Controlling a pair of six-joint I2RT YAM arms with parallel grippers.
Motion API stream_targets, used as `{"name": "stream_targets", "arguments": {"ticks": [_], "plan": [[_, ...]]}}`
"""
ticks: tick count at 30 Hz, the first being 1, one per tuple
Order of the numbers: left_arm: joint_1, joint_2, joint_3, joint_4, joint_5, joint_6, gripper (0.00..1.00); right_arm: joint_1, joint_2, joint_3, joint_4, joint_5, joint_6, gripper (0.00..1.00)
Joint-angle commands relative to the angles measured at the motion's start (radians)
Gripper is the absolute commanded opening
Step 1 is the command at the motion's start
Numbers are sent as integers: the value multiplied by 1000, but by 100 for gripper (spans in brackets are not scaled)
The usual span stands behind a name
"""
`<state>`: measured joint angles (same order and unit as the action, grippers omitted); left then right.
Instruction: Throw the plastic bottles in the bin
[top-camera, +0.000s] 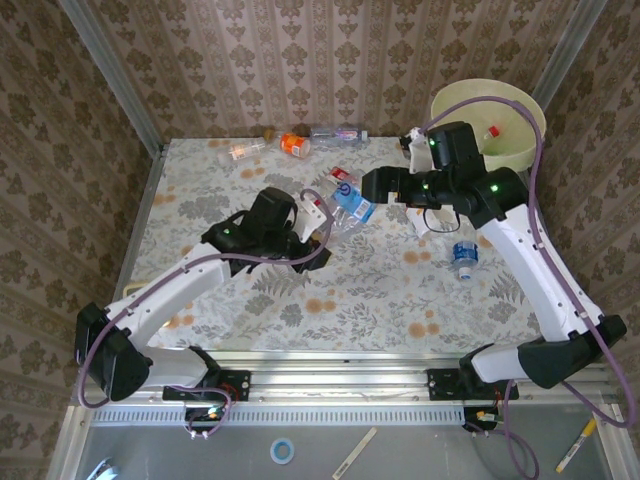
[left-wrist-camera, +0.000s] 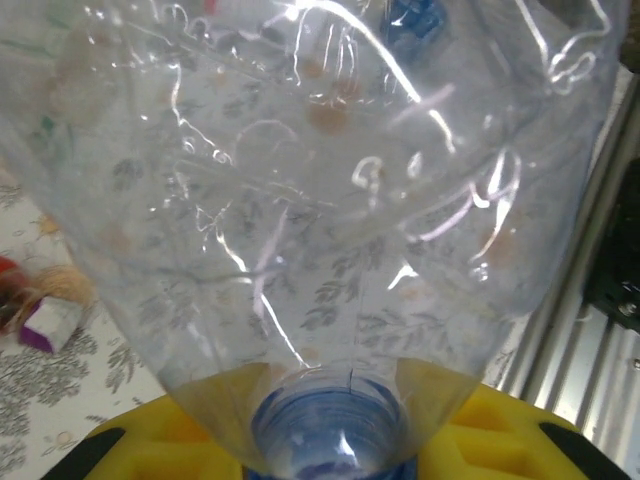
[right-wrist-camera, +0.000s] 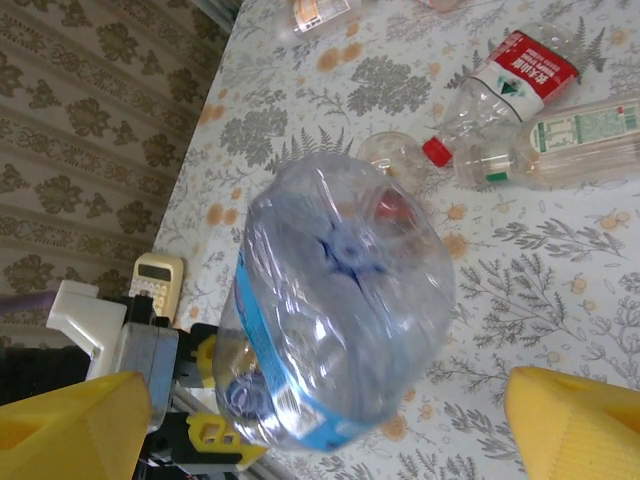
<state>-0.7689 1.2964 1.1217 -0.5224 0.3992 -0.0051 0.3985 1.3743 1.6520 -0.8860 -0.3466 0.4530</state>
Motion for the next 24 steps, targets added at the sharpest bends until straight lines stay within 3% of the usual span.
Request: {"name": "stream_targets", "arguments": {"ticks": [1, 13, 24], "plan": [[-20, -8, 44, 21, 51, 27, 0, 6, 11, 8, -6, -26, 9, 92], [-44, -13, 53, 53, 82, 24, 0, 5, 60, 5, -16, -29, 6, 85], [-49, -9, 40, 61, 66, 18, 1, 6, 50, 10, -13, -47, 7, 51]]}}
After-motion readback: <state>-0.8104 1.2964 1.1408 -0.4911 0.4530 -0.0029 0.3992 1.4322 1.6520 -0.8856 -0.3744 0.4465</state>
